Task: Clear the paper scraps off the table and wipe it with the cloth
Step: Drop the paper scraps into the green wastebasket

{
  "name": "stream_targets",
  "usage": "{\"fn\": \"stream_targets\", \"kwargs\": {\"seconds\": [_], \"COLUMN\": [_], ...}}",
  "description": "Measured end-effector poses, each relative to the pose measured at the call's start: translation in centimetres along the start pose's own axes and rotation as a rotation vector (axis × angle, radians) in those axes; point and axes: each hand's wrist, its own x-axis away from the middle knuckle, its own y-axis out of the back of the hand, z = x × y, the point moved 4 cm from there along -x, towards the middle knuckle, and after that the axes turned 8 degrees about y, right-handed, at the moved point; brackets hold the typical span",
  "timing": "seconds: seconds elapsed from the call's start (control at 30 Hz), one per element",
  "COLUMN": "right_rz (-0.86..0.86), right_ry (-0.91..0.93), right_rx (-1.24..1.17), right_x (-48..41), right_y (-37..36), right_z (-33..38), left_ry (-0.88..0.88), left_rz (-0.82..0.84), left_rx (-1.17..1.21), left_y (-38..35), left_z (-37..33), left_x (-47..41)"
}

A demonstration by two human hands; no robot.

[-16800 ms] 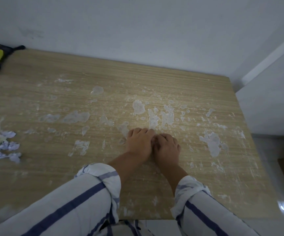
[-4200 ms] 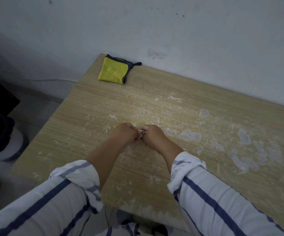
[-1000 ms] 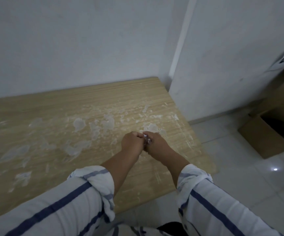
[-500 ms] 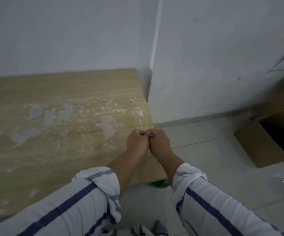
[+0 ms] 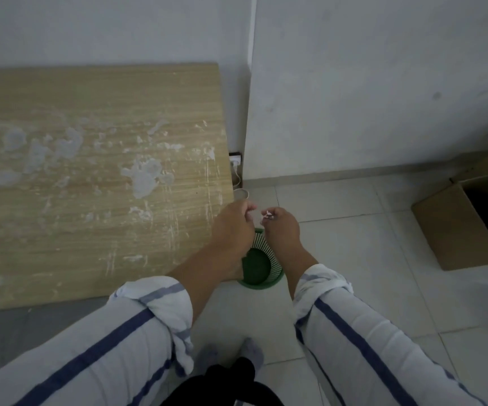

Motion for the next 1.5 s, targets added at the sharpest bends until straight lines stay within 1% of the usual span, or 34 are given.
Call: {"fn": "stream_targets", "kwargs": {"seconds": [0.17,0.23,0.3,0.4,0.47,0.57,0.6,0.63,0.67,0.73,0.8,0.9,0.93,1.03,1.1,1.27,1.33,1.4,1.5], "right_rz": [0.076,0.132,0.160,0.180,0.205,0.268,0.265,0.275,0.236,0.275,0.276,0.279,0.275,0.221,0.208,0.225,0.198,0.188,0.112], "right_ry": [-0.077,-0.095,-0.123,-0.135,-0.156,-0.099,-0.122,-0.136,-0.146,-0.129,-0.111,-0.149,-0.155,-0.077,-0.063,-0.148,-0.186,-0.197,-0.160], "right_rx": [0.092,0.162,0.190,0.167,0.149,0.186,0.172,0.212,0.193,0.234,0.256,0.351,0.390,0.449,0.494,0.460,0.425,0.411,0.365], "right_x": [-1.8,-2.4,-2.8,-3.8,-4.7,-5.8,-6.1,-6.4,-6.8,-7.3,-7.7,-7.8,-7.9,-7.9,-7.9,-8.0,-8.2,-8.0,-7.9], "right_y": [-2.4,-3.9,-5.3,-7.4,-8.7,-10.1,-10.6,-11.0,-11.2,-11.9,-12.4,-12.8,-12.7,-12.4,-12.4,-13.0,-13.1,-13.3,-13.7], "right_z": [-5.1,-7.3,-9.3,-12.2,-13.9,-15.5,-15.9,-16.2,-16.6,-16.8,-17.1,-17.8,-18.0,-17.7,-17.8,-18.5,-18.8,-18.7,-19.1], "left_ry": [-0.199,-0.239,-0.277,-0.320,-0.297,-0.139,-0.105,-0.086,-0.078,-0.075,-0.075,-0.077,-0.079,-0.090,-0.097,-0.105,-0.106,-0.109,-0.115], "left_rz": [-0.100,-0.149,-0.163,-0.191,-0.235,-0.218,-0.207,-0.198,-0.194,-0.195,-0.195,-0.179,-0.176,-0.173,-0.171,-0.174,-0.174,-0.172,-0.174], "left_rx": [-0.156,-0.209,-0.244,-0.286,-0.370,-0.484,-0.514,-0.543,-0.562,-0.579,-0.584,-0.587,-0.583,-0.568,-0.571,-0.570,-0.565,-0.564,-0.560], "left_y": [-0.4,-0.4,-0.6,-1.0,-1.1,-1.0,-1.0,-1.2,-1.3,-1.5,-1.5,-1.5,-1.5,-1.4,-1.4,-1.3,-1.3,-1.4,-1.3], "left_z": [0.2,0.5,0.8,1.4,1.7,2.2,2.4,2.5,2.7,2.7,2.8,2.8,2.8,2.7,2.7,2.7,2.7,2.7,2.7], "left_x": [-1.2,-1.8,-2.2,-2.4,-2.5,-2.9,-3.1,-3.2,-3.4,-3.5,-3.6,-3.7,-3.7,-3.7,-3.7,-3.6,-3.5,-3.5,-3.5]}}
